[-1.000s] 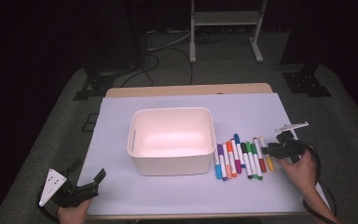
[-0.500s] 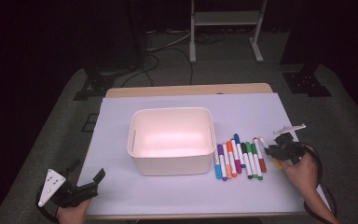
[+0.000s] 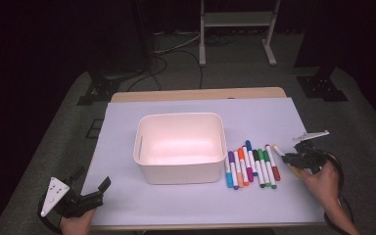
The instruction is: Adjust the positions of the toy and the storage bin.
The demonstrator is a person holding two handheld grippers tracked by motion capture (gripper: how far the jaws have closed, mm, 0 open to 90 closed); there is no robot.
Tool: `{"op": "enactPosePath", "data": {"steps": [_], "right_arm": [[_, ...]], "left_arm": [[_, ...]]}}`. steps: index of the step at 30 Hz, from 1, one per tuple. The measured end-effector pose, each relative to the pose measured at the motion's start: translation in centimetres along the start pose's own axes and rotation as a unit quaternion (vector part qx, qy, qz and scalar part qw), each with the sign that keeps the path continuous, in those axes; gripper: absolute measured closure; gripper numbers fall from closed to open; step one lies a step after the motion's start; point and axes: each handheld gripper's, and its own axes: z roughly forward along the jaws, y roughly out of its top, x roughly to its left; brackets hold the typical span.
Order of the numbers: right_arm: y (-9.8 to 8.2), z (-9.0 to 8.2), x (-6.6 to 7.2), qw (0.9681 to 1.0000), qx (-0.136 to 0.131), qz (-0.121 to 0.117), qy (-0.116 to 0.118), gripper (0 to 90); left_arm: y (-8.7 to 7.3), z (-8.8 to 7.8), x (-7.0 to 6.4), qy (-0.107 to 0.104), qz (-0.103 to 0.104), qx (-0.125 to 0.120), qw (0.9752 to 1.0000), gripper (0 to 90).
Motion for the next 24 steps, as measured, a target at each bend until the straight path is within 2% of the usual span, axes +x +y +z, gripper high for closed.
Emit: {"op": "enactPosePath", "data": {"steps": [7,8,9,14,16,17,18,21,22,23,24], "right_arm": [[0.7,-3.0,0.9,0.9989,-0.03,-0.006,0.036,75.6],[0.7,-3.0,0.9,0.9989,-0.03,-0.006,0.036,75.6],[1.3,-4.0,1.5,0.9978,-0.04,-0.015,0.05,75.6],[3.2,-6.9,3.7,0.9921,-0.067,-0.049,0.094,75.6],[4.1,-8.0,4.7,0.9892,-0.075,-0.064,0.109,75.6],[4.1,-8.0,4.7,0.9892,-0.075,-0.064,0.109,75.6],[5.1,-9.1,5.9,0.9851,-0.082,-0.078,0.129,75.6],[6.3,-10.1,7.4,0.9784,-0.098,-0.095,0.155,75.6],[6.3,-10.1,7.4,0.9784,-0.098,-0.095,0.155,75.6],[6.7,-10.4,8.0,0.9758,-0.104,-0.1,0.165,75.6],[7.7,-10.9,9.1,0.9711,-0.107,-0.115,0.18,75.6]], "left_arm": [[0.0,0.0,-0.1,0.001,0.001,0.0,1.0,0.0],[0.0,0.0,-0.1,0.001,0.001,0.0,1.0,0.0],[0.0,0.0,-0.1,0.0,0.001,0.0,1.0,0.0],[0.0,0.0,-0.1,0.0,0.001,0.001,1.0,0.0],[0.0,0.0,-0.1,0.0,0.001,0.0,1.0,0.0],[0.0,0.0,0.0,0.0,0.001,0.0,1.0,0.0],[0.0,0.0,0.0,0.0,0.002,-0.001,1.0,0.0],[0.0,0.0,0.0,0.0,0.002,0.0,1.0,0.0],[0.0,0.0,0.0,0.0,0.002,0.0,1.0,0.0],[0.0,0.0,0.0,0.0,0.002,0.0,1.0,0.0],[0.0,-0.1,0.0,0.0,0.002,0.001,1.0,0.0]]}}
